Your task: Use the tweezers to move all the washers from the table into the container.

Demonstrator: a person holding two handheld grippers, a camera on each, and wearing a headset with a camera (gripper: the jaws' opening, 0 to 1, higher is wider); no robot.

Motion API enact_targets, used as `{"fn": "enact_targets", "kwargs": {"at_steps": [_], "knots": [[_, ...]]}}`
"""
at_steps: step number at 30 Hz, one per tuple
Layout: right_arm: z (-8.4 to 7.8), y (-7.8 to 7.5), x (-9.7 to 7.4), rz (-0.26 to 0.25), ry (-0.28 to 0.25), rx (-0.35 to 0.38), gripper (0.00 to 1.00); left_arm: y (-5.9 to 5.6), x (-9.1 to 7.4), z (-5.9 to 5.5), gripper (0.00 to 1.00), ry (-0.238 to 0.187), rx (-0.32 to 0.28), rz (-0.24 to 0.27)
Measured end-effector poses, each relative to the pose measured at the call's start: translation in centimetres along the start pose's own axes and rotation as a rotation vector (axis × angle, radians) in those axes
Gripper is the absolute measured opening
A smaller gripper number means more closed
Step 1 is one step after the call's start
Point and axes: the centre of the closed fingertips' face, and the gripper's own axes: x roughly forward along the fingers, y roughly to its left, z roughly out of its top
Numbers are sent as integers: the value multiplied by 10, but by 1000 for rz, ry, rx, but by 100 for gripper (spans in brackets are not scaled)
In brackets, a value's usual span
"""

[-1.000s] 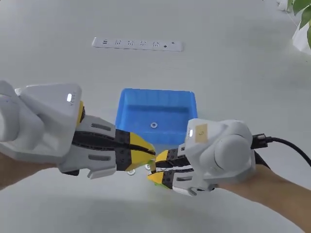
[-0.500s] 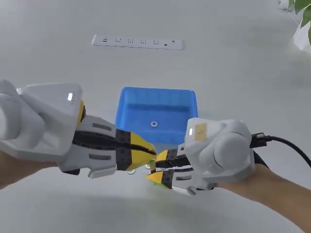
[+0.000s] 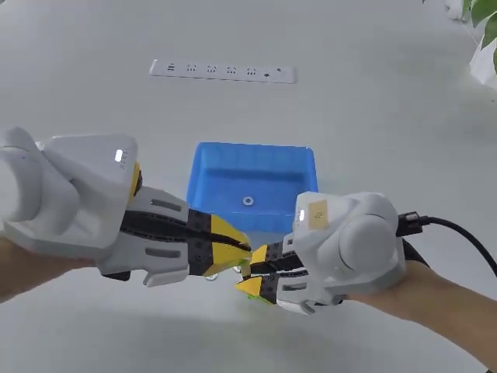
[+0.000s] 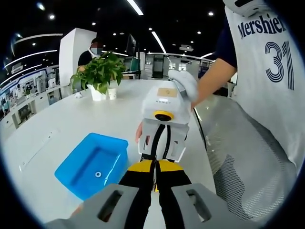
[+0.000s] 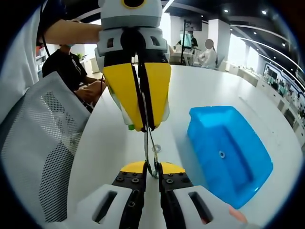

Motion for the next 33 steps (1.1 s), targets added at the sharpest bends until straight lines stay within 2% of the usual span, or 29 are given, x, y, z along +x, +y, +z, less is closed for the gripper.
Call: {"fn": "enact_targets", "kwargs": {"at_steps": [6, 14, 15, 22, 29, 33], "knots": [[6, 1, -7, -12, -8, -11, 11, -3, -2, 8, 6, 2, 15, -4], [23, -2, -18, -38, -32, -32, 11, -2, -12, 26, 6, -5, 67, 4], [28, -6, -20, -60, -48, -59, 10, -2, -14, 29, 6, -9, 72, 6], [51, -18, -37, -108, -85, -79, 10, 6, -25, 54, 5, -23, 139, 17], [73, -39, -50, -161, -116, -106, 10, 22, -35, 79, 5, -43, 198, 42], [81, -50, -54, -185, -128, -119, 11, 26, -35, 89, 6, -54, 219, 57]]}}
